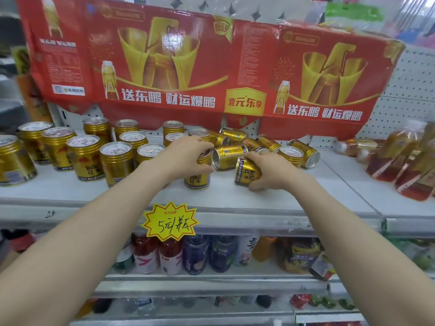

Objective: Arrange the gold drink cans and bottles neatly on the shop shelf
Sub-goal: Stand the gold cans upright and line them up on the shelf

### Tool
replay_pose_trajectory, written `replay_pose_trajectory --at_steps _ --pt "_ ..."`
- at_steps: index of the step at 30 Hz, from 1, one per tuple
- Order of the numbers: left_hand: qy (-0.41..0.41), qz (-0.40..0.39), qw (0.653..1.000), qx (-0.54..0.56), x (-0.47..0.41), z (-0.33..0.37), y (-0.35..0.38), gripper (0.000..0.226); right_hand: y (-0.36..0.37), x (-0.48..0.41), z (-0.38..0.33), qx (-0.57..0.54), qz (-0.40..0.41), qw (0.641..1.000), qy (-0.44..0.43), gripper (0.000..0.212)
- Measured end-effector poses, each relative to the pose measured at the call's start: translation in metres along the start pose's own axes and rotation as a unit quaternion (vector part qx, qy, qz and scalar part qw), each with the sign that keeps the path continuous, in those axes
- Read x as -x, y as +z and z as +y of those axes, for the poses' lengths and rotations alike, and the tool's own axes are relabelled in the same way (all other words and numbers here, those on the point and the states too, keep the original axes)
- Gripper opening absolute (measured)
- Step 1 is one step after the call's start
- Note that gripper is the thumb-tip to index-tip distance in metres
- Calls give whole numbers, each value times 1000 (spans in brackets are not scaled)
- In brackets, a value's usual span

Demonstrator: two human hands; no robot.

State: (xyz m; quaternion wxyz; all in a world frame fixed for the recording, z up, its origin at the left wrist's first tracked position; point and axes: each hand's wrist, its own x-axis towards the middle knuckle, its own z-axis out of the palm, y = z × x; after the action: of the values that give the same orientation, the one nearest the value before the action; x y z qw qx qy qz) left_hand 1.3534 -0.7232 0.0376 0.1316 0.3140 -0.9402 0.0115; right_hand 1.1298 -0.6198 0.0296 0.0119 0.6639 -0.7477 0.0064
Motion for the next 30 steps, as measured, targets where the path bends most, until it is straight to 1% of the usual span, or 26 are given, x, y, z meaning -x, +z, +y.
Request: replay_pose_trajectory --at_steps 2,4,8,11,14,18,21,24,26,28,30 --pt "-8 -4 1000 -7 4 -5 -5 72 -6 1 -6 -57 -4 998 -12 82" --pt "-12 -14 1000 -23 11 -9 -10 73 -11 1 -17 -109 12 994 -19 73" --pt "-4 -18 999 -42 20 -16 -13 71 -20 -5 -41 -165 51 984 -33 66" --pt "-2 -22 999 -46 21 -20 -16 72 -20 -11 -59 -186 71 979 -44 68" --pt "3 -28 999 -47 20 -23 -15 73 -15 -17 -66 -225 80 971 -30 73" --pt "6 -34 999 -14 23 -29 -13 84 -3 -22 -70 -270 100 958 -22 80" --pt "12 -30 999 -7 24 -30 -13 83 1 -25 -69 -242 104 964 -31 83" --pt "9 -37 999 -12 22 -28 -15 80 -5 -31 -51 -229 41 972 -36 85" --pt "3 -36 999 -9 21 -29 -15 77 -15 -37 -31 -203 37 978 -35 79" --pt "-4 -20 1000 0 19 -27 -16 74 -26 -45 -11 -149 60 987 -13 78" --pt "-14 -4 1000 8 14 -21 -17 72 -32 -54 2 -64 50 997 8 78"
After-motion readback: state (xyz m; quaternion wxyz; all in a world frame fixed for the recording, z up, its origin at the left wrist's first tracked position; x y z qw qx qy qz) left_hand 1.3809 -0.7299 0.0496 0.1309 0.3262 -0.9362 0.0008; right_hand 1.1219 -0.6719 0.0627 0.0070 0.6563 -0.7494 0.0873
